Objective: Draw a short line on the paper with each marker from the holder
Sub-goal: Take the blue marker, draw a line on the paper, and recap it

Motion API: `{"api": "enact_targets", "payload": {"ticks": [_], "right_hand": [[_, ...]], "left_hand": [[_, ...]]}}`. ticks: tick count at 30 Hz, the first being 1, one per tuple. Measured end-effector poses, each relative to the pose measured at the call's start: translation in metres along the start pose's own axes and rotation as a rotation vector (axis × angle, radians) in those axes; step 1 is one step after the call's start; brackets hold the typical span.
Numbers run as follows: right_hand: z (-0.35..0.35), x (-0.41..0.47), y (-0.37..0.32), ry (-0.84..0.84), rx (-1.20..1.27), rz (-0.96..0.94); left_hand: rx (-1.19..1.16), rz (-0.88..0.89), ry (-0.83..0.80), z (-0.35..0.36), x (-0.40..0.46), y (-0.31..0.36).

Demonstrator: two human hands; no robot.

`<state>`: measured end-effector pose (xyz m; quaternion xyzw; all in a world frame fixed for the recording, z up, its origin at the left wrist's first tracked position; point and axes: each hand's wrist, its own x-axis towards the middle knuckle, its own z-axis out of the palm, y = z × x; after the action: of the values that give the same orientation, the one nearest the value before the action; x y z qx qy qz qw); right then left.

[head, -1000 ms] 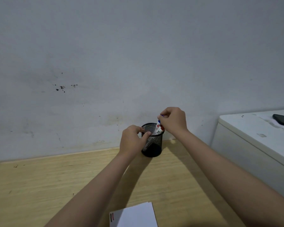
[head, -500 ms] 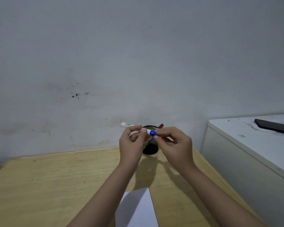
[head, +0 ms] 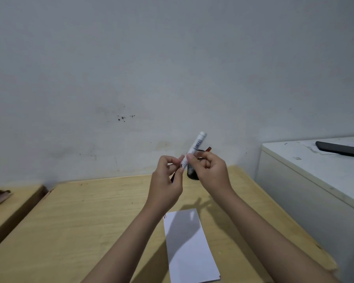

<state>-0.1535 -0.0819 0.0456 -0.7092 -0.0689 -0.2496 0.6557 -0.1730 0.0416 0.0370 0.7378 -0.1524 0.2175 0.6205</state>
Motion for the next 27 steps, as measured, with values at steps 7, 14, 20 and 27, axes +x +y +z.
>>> {"api": "enact_targets", "payload": {"ticks": [7, 14, 20, 27], "right_hand": [[0.009, -0.012, -0.013, 0.066, 0.087, 0.043], [0.01, -0.022, -0.01, -0.097, 0.234, 0.163], [0.011, -0.029, -0.008, -0.171, 0.268, 0.147], [0.008, -0.029, 0.0, -0.144, 0.317, 0.085]], "left_hand": [[0.091, 0.039, 0.075, -0.021, -0.013, 0.001], [0.14, 0.083, 0.078, -0.027, -0.018, 0.003], [0.263, 0.208, 0.091, -0.026, -0.023, -0.003], [0.148, 0.051, 0.036, -0.028, -0.02, -0.006]]}}
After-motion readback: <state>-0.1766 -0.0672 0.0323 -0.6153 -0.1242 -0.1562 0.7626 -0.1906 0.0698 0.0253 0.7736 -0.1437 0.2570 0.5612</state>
